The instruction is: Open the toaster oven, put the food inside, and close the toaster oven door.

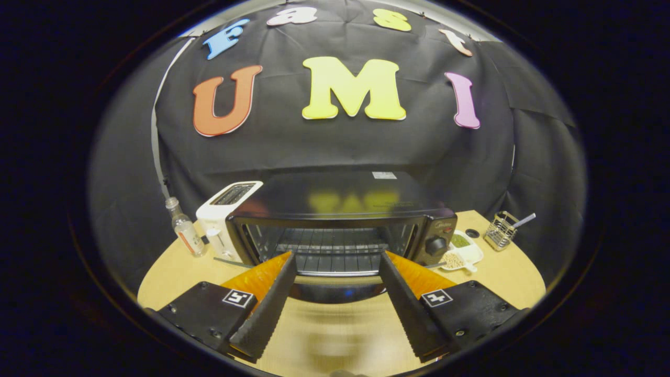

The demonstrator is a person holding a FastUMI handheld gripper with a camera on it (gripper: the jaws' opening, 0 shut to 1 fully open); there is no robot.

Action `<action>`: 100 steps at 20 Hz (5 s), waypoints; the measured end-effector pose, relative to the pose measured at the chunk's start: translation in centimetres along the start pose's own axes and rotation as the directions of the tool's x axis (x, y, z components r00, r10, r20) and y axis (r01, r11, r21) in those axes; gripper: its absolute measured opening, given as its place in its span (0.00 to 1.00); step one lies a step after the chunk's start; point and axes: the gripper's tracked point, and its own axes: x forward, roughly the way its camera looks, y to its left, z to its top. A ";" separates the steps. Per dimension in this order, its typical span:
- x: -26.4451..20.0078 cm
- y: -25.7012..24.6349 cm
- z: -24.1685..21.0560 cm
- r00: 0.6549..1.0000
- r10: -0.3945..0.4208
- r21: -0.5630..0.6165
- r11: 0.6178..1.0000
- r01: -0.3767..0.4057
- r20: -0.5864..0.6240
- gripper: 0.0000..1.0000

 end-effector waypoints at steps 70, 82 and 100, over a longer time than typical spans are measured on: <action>-9.8 -23.8 -15.8 0.705 0.531 0.405 0.839 -0.362 -0.471 0.18; -10.9 -22.2 -9.9 0.797 0.462 0.396 0.865 -0.308 -0.388 0.16; -0.3 -3.5 -3.1 0.929 0.368 0.813 0.550 -0.192 -0.030 0.16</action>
